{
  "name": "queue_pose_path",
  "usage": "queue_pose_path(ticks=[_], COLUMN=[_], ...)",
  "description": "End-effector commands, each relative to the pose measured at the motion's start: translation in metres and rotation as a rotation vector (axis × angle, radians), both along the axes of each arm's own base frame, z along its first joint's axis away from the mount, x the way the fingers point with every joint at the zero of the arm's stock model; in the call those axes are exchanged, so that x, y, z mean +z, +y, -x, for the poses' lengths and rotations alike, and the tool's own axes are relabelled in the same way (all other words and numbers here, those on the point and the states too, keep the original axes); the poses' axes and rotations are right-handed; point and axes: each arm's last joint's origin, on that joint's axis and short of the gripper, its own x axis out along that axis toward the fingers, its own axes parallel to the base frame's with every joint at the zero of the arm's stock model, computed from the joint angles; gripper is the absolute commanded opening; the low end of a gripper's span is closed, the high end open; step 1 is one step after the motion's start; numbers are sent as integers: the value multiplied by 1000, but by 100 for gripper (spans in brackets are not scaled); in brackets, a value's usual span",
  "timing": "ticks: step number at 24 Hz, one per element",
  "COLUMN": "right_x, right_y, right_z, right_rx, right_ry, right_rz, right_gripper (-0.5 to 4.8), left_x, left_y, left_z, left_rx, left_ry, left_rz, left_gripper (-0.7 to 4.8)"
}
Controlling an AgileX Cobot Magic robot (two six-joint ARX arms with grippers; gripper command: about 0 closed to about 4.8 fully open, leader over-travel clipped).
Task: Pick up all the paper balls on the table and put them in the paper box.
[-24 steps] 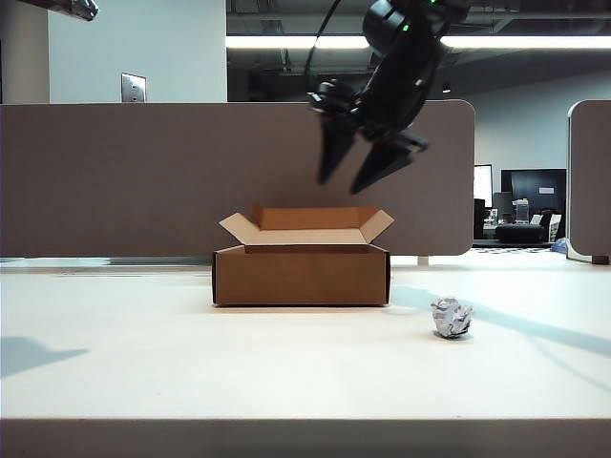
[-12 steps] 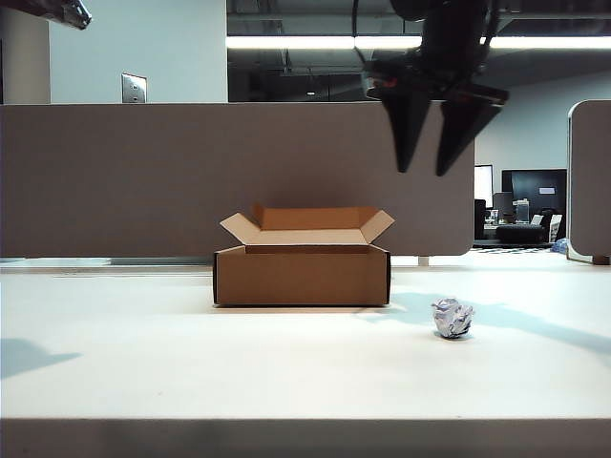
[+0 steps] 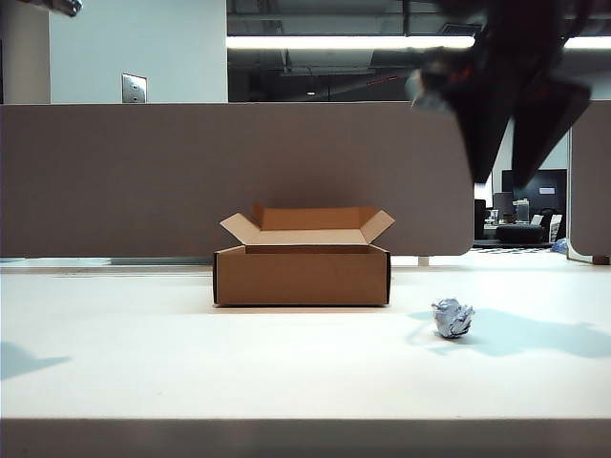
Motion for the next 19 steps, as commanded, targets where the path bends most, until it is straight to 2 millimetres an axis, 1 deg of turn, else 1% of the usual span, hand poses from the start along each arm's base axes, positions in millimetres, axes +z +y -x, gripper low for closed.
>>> queue_pose_path(ticks=[1,2,3,4,5,6,7,8,9,10,12,14,15,16,17,19], right_x=[41,50,54,65,69,73,75,74,68,64,52,34,17,6,-10,-29], right_y=[-13,-16,-18,-22,-24,-25,-24,-22,-20,-20,-18,-17,-17,-16,-15,-14], right_z=[33,40,45,57,61,64,63,62,58,56,51,46,45,45,46,49], right_rx=[-20,-32,-35,-31,-27,-21,-13,-4,-43,-78,-116,-124,-131,-140,-154,-168], right_ry=[-353,-441,-486,-591,-634,-694,-712,-708,-671,-648,-610,-611,-621,-617,-598,-578], right_rz=[-86,-100,-115,-174,-203,-242,-266,-302,-319,-311,-300,-287,-278,-276,-279,-282], right_gripper=[244,249,257,267,267,267,267,279,452,479,479,479,479,479,479,479], left_x=[3,3,3,4,4,4,3,3,3,2,2,1,1,0,-1,-3], left_y=[1,1,1,1,0,-1,-1,-2,-2,-1,-1,-1,-1,-1,-1,0], left_z=[4,5,5,6,6,7,7,7,8,8,8,8,9,9,10,11], left_rx=[-3,-3,-3,-8,-12,-19,-19,-27,-28,-27,-24,-25,-24,-24,-24,-28], left_ry=[-20,-23,-24,-27,-29,-28,-26,-23,-16,-12,-7,0,7,12,28,40], left_rz=[4,5,5,6,6,5,5,6,4,2,-1,-3,-5,-6,-10,-23], left_gripper=[-2,-2,-2,-2,-2,-2,-2,-2,-2,-2,-2,-2,-2,-2,-2,-2])
